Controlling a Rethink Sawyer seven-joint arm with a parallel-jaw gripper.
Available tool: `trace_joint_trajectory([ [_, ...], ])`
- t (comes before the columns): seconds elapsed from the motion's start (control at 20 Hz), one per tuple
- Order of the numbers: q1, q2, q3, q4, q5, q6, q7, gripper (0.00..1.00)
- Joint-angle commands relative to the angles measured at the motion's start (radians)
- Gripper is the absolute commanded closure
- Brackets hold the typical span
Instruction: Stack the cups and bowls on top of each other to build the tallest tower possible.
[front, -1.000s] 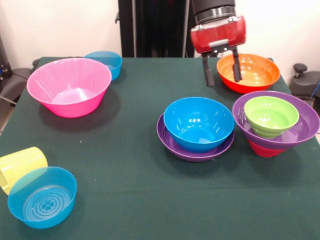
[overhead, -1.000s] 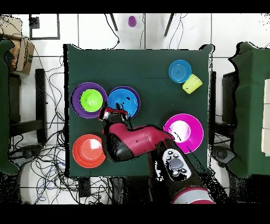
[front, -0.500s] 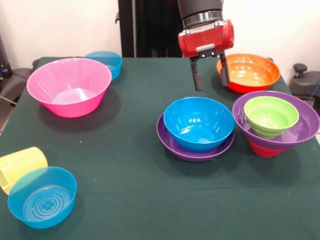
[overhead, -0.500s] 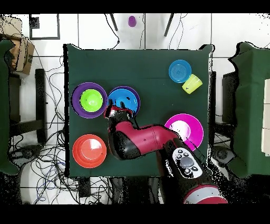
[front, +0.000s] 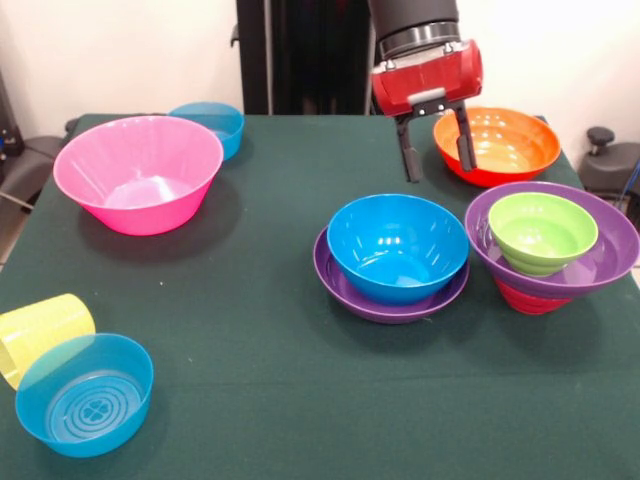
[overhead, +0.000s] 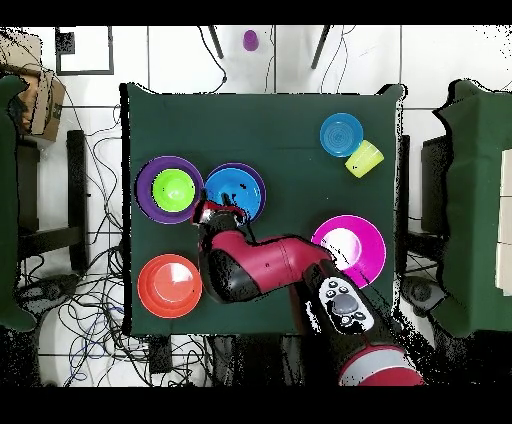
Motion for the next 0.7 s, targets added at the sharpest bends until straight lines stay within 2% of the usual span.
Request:
trace_joint_trajectory([
  [0.05, 0.003, 0.048, 0.030, 0.016, -0.047, -0.043, 0.073, 0.00],
  [0.45, -0.075, 0.078, 0.054, 0.013, -0.115, -0.018, 0.033, 0.00],
  [0.7, -0.107, 0.030, 0.061, 0.030, -0.142, 0.061, -0.005, 0.00],
])
